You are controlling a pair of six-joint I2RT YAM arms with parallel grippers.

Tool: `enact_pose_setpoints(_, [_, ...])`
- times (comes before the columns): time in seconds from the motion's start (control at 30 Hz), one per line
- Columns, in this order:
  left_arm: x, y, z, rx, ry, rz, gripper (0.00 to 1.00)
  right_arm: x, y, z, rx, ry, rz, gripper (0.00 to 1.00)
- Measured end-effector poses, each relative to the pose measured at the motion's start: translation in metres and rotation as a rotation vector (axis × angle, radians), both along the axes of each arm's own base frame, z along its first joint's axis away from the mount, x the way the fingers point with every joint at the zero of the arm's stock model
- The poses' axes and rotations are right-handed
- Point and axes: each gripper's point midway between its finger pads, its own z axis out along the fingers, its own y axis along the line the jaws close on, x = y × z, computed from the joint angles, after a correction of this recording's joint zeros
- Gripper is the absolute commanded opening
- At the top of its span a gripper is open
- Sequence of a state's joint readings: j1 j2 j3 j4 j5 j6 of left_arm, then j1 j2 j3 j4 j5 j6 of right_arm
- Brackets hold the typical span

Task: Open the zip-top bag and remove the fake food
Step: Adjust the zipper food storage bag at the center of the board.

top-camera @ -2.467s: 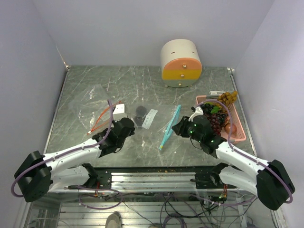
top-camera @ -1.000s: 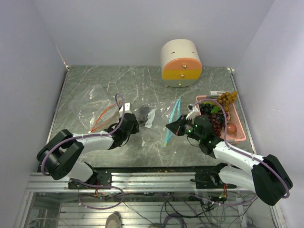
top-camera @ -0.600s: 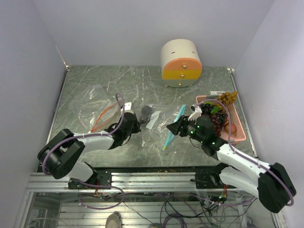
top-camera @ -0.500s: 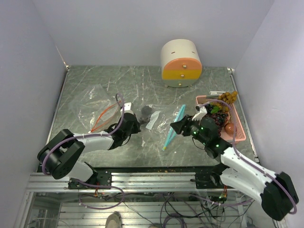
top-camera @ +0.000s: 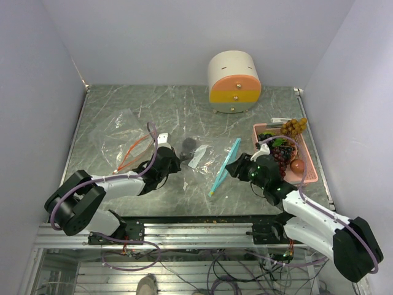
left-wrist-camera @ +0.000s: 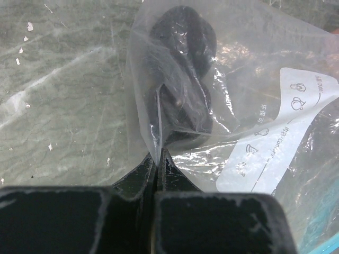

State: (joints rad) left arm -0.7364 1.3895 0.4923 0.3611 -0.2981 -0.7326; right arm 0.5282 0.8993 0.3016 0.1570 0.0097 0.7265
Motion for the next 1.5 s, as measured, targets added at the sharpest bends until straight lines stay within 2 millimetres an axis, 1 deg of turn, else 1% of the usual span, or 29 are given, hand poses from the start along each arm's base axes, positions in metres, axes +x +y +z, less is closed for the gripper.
enact_pose_setpoints(0.07, [0.000, 0.000, 0.000, 0.000, 0.000, 0.000, 0.07, -0.004, 0.002, -0.010, 0.000, 0.025, 0.014, 0.53])
enact_pose_setpoints(0.17, [0.000, 0.000, 0.001, -0.001, -0.001, 0.000, 0.07, -0.005, 0.007, -0.017, 0.015, 0.042, 0.035, 0.53])
enact_pose_setpoints(0.2, [0.000, 0.000, 0.001, -0.001, -0.001, 0.000, 0.07, -0.005, 0.009, -0.019, 0.021, 0.047, 0.043, 0.52])
enact_pose_setpoints(0.3, [-0.001, -0.001, 0.001, -0.004, 0.001, -0.005, 0.07, -0.004, 0.017, -0.025, 0.041, 0.058, 0.075, 0.45])
enact_pose_setpoints(0.33, [-0.001, -0.001, 0.001, -0.005, 0.001, -0.006, 0.07, -0.004, 0.021, -0.027, 0.050, 0.061, 0.088, 0.36])
enact_pose_setpoints(0.43, [-0.001, -0.003, 0.002, -0.012, 0.000, -0.012, 0.07, -0.007, 0.027, -0.034, 0.068, 0.071, 0.122, 0.05])
enact_pose_setpoints(0.47, [-0.001, -0.003, 0.003, -0.015, -0.003, -0.014, 0.07, -0.008, 0.029, -0.037, 0.079, 0.079, 0.130, 0.00])
enact_pose_setpoints(0.57, [-0.001, -0.004, 0.003, -0.021, -0.007, -0.017, 0.07, -0.010, 0.032, -0.039, 0.093, 0.084, 0.145, 0.00])
enact_pose_setpoints(0.7, [-0.003, -0.001, 0.009, -0.028, -0.018, -0.014, 0.07, -0.008, 0.029, -0.035, 0.095, 0.071, 0.130, 0.00])
enact_pose_setpoints(0.77, [-0.003, 0.001, 0.017, -0.037, -0.035, -0.008, 0.07, -0.007, 0.024, -0.034, 0.083, 0.070, 0.103, 0.00])
enact_pose_setpoints(0.93, [-0.002, 0.007, 0.041, -0.056, -0.086, 0.016, 0.07, -0.001, 0.000, -0.036, 0.053, 0.094, -0.009, 0.00])
enact_pose_setpoints(1.0, [-0.002, 0.010, 0.046, -0.058, -0.096, 0.023, 0.07, 0.001, -0.007, -0.037, 0.050, 0.103, -0.044, 0.00])
enact_pose_setpoints(1.07, [-0.004, 0.011, 0.048, -0.058, -0.098, 0.024, 0.07, 0.000, -0.009, -0.036, 0.056, 0.110, -0.053, 0.00])
enact_pose_setpoints(1.2, [-0.004, 0.012, 0.045, -0.048, -0.090, 0.025, 0.07, -0.002, -0.008, -0.033, 0.068, 0.109, -0.045, 0.32])
enact_pose_setpoints(1.27, [-0.004, 0.014, 0.043, -0.042, -0.086, 0.031, 0.07, -0.003, -0.007, -0.031, 0.074, 0.108, -0.032, 0.43])
enact_pose_setpoints(1.3, [-0.004, 0.014, 0.042, -0.039, -0.083, 0.031, 0.07, -0.003, -0.006, -0.030, 0.079, 0.104, -0.022, 0.45])
enact_pose_setpoints(1.33, [-0.004, 0.014, 0.040, -0.035, -0.079, 0.031, 0.07, -0.004, -0.004, -0.028, 0.083, 0.100, -0.011, 0.44])
enact_pose_setpoints(1.37, [-0.004, 0.014, 0.038, -0.031, -0.074, 0.031, 0.07, -0.005, -0.003, -0.024, 0.087, 0.094, 0.001, 0.39])
enact_pose_setpoints(1.5, [-0.004, 0.014, 0.031, -0.019, -0.061, 0.031, 0.07, -0.007, 0.002, 0.001, 0.111, 0.034, 0.041, 0.10])
